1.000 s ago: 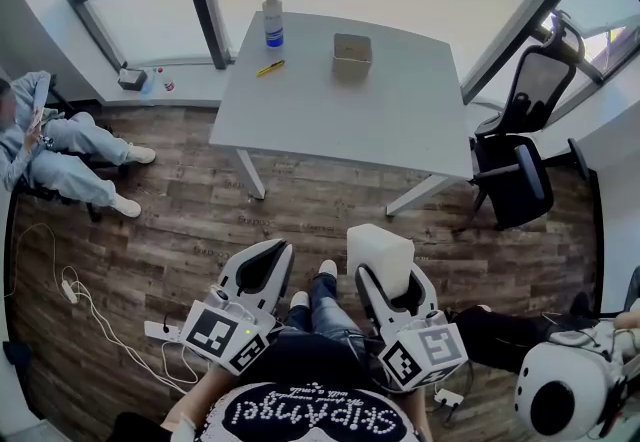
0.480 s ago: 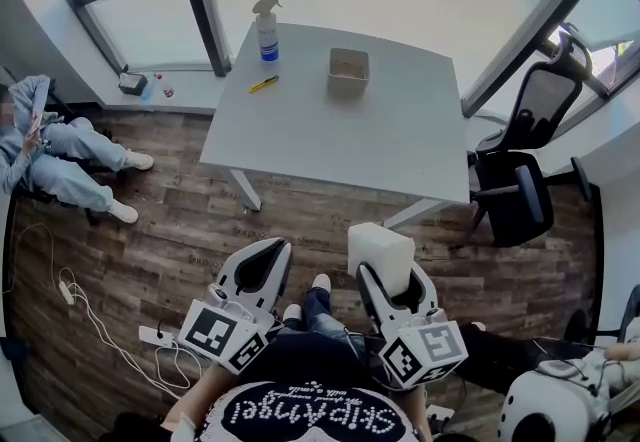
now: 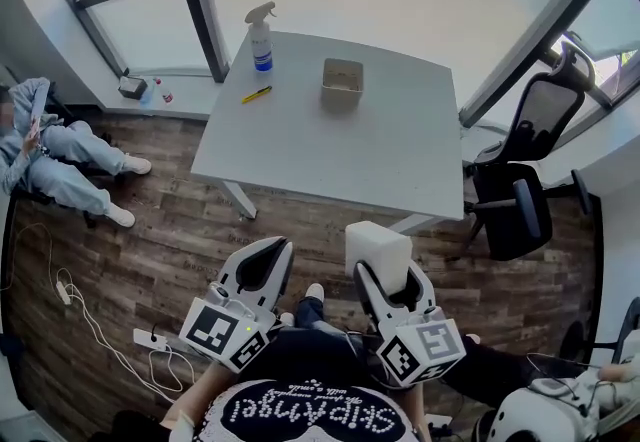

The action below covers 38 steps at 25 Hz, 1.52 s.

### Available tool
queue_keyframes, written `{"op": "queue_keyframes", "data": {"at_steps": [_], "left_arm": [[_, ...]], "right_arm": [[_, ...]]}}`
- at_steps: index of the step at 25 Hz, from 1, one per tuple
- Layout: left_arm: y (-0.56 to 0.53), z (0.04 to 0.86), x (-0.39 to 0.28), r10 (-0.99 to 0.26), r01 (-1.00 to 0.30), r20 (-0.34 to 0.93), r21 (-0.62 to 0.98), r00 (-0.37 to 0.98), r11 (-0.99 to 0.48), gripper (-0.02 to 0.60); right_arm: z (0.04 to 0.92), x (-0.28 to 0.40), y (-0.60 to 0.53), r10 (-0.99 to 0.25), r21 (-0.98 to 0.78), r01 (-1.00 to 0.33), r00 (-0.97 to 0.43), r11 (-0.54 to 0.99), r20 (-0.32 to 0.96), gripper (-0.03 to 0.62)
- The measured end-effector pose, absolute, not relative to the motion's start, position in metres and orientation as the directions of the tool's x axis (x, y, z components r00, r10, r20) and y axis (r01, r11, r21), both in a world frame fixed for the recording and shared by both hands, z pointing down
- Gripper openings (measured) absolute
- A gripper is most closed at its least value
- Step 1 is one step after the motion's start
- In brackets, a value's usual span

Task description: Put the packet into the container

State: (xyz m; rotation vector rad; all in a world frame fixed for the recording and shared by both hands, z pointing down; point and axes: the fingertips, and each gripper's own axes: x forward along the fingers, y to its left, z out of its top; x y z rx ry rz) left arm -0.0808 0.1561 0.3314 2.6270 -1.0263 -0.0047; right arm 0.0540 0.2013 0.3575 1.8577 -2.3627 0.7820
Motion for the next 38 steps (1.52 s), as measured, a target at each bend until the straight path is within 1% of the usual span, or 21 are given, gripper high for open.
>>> {"op": "queue_keyframes", "data": {"at_steps": [5,19,29,38], "left_arm": [[0.152,0.33,-0.066,-0.662,-0.661,0.107,0.285,0.742,-0.694,0.009],[0.138,0.326,-0.042,-0.678,-0.673,0.087,0.262,0.73,-0.692,0.009],[0.12,0.331,-0.053,-0.706,-0.705,0.107,0.259,0.7,-0.66,0.009],[0.098,0.337,-0.054,-0.689,-0.689,0.118,0.286,0.715,-0.666,0.009]], "right_arm": [[0.358,0.066,0.196,-0.897,-0.277,-0.944,-0.272,0.179,0.349,0.276],[0.361,0.095,0.186,-0.9,-0.288,-0.941,-0.273,0.177,0.339,0.276],[0.355,0.101,0.174,-0.909,-0.295,-0.941,-0.26,0.163,0.326,0.276],[0.36,0.097,0.155,-0.899,-0.291,-0.946,-0.246,0.142,0.362,0.276]]}}
